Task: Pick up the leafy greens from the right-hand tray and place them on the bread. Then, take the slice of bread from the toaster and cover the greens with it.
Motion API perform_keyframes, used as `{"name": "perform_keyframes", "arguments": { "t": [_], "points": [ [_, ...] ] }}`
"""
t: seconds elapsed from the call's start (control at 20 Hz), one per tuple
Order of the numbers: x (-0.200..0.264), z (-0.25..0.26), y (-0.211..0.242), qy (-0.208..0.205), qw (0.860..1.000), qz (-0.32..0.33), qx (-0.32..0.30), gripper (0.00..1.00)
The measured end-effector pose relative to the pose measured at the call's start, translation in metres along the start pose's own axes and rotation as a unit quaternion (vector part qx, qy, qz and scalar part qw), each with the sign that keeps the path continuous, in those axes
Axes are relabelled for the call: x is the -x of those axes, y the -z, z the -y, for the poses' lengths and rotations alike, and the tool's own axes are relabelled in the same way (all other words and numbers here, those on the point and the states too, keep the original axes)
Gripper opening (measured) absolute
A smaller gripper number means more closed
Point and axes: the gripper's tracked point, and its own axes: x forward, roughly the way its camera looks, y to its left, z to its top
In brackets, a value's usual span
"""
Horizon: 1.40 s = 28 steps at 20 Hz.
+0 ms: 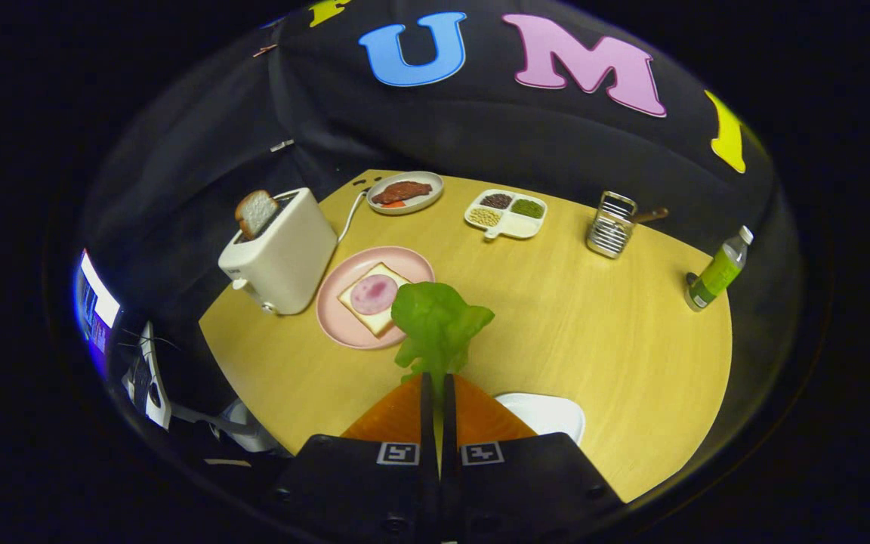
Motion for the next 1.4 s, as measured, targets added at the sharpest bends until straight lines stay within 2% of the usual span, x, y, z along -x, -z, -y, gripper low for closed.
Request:
{"name": "perform_keyframes", "arguments": {
  "t": [0.45,0.75,0.9,1.0,1.15,1.4],
  "points": [
    [-0.076,-0.072,-0.053,-0.02,0.999,-0.011,0.047,0.05],
    [-0.114,-0.086,-0.064,-0.013,0.997,-0.033,0.07,0.05],
    [-0.135,-0.081,-0.066,0.007,0.996,-0.04,0.082,0.06],
    [-0.15,-0.078,-0.065,0.02,0.996,-0.043,0.08,0.18],
    [-0.151,-0.072,-0.066,0.035,0.996,-0.038,0.079,0.71],
    [-0.131,-0.082,-0.082,0.033,0.997,-0.01,0.073,0.71]
  ]
}}
